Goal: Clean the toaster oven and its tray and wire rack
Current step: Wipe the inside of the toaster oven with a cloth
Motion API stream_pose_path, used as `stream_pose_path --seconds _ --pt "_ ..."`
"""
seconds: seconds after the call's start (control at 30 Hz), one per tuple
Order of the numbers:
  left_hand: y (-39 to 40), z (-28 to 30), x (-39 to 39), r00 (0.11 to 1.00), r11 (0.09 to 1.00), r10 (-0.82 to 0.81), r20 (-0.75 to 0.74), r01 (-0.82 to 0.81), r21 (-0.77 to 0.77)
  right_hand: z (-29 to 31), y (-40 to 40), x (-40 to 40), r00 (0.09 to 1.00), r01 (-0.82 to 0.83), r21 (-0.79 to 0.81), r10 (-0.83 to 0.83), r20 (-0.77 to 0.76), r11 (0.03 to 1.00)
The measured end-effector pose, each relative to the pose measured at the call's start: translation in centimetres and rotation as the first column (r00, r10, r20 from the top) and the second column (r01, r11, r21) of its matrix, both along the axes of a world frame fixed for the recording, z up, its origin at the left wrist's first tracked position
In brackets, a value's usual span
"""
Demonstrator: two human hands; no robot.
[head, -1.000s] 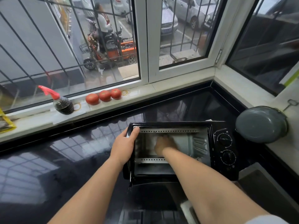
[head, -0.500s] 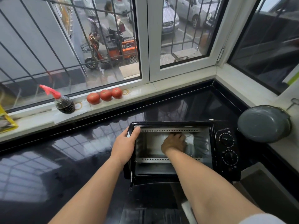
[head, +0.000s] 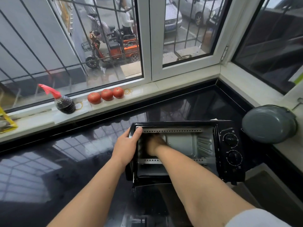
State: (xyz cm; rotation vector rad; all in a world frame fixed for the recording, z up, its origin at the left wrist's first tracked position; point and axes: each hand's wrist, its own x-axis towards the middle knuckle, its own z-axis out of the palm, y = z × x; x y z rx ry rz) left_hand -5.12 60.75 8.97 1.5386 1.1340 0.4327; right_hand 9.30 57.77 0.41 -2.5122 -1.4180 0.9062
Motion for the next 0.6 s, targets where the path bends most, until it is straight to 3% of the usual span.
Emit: stream_pose_path --seconds 0.07,0.17,0.4,0.6 --pt "0.1 0.0 0.1 1.0 1.0 0.002 -0.004 -0.002 0.0 -0.1 -0.5 0.3 0.999 -0.034 0.012 0.034 -0.009 0.999" --pt "0.3 -0.1 0.3 1.0 1.0 -0.001 -0.003 0.001 -0.01 -0.7 -0.9 0.8 0.99 -0.012 -0.018 0.009 -0.143 1.0" --pt "0.0 -0.2 0.1 1.0 1.0 -0.012 -0.01 0.012 0.012 -1.5 -0.5 1.4 0.966 -0.237 -0.332 0.183 -0.185 0.913" --pt "0.2 -0.1 0.2 1.0 1.0 -0.008 -0.014 0.008 0.024 -0.4 0.5 1.7 0.956 -0.246 -0.355 0.165 -0.242 0.902"
